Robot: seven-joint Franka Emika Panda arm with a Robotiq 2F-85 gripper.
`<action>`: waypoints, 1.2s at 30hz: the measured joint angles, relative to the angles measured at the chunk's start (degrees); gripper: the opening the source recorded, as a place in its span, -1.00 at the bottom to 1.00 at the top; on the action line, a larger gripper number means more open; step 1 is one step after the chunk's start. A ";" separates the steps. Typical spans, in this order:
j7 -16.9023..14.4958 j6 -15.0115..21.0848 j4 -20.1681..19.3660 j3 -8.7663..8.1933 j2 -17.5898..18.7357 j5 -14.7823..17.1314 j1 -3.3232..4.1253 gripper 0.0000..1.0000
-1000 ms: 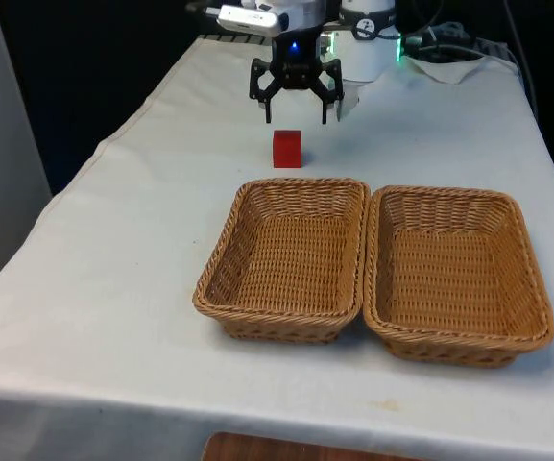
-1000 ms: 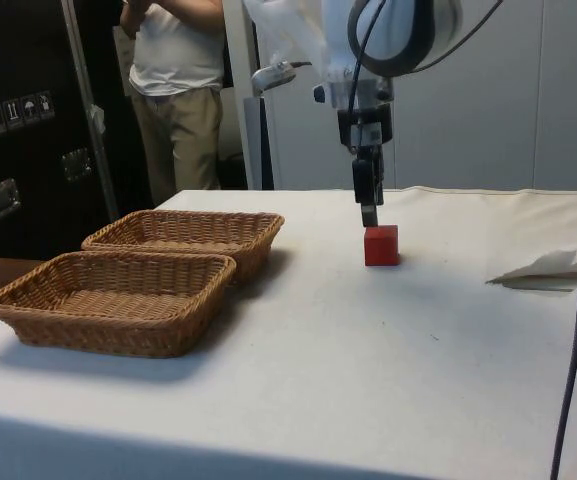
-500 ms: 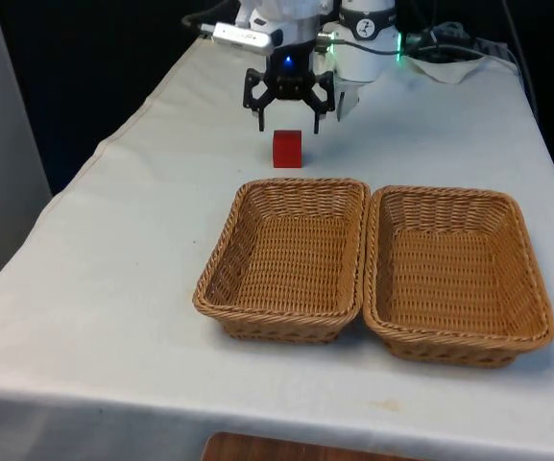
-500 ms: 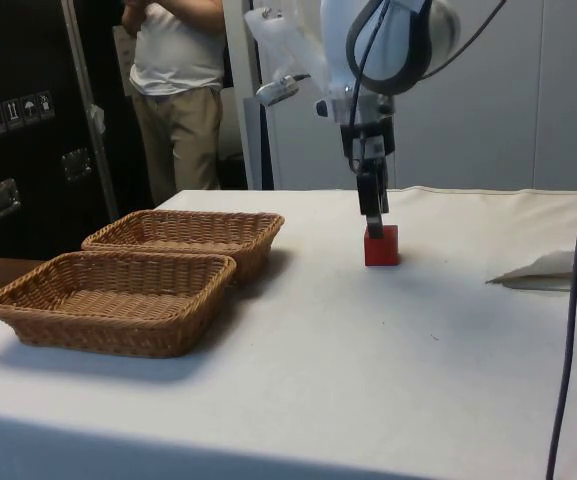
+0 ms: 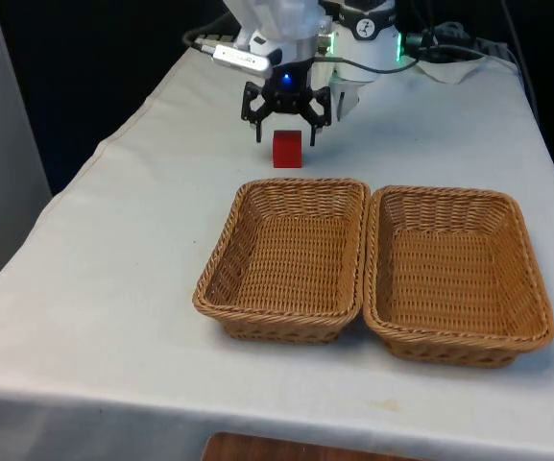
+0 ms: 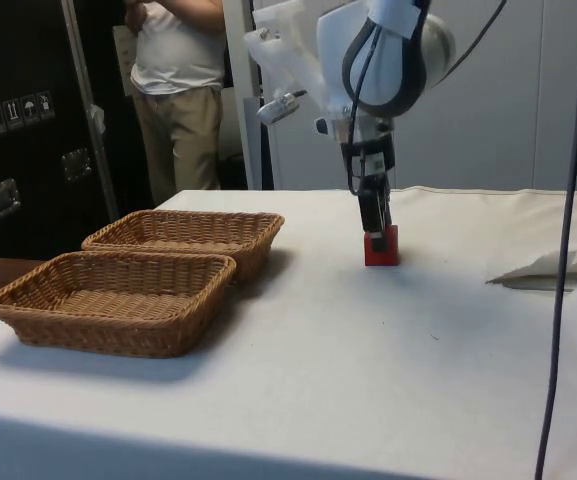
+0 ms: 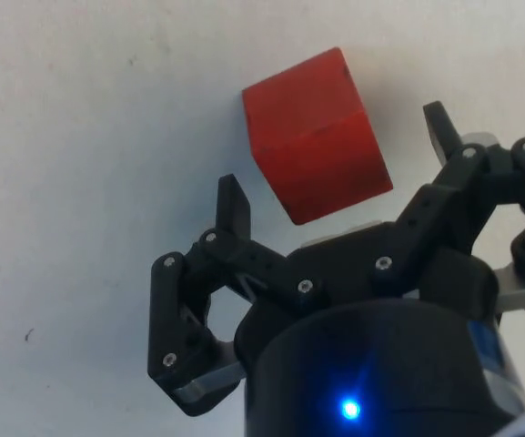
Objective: Pick up the red cube and place it into the right basket.
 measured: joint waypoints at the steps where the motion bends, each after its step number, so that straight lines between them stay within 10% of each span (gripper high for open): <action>1: 0.00 0.00 0.23 0.11 0.69 0.17 0.00 1.00; 9: 0.00 0.06 0.86 0.34 2.23 0.40 0.00 0.99; 12: 0.00 0.06 0.86 0.34 2.29 0.40 0.00 0.61; 15: 0.00 0.06 0.86 0.34 2.35 0.40 0.00 -0.30; 19: 0.00 0.00 0.86 0.34 2.29 0.40 0.00 -0.97; 36: 0.06 -1.95 1.09 -0.17 -0.40 0.34 0.00 -0.96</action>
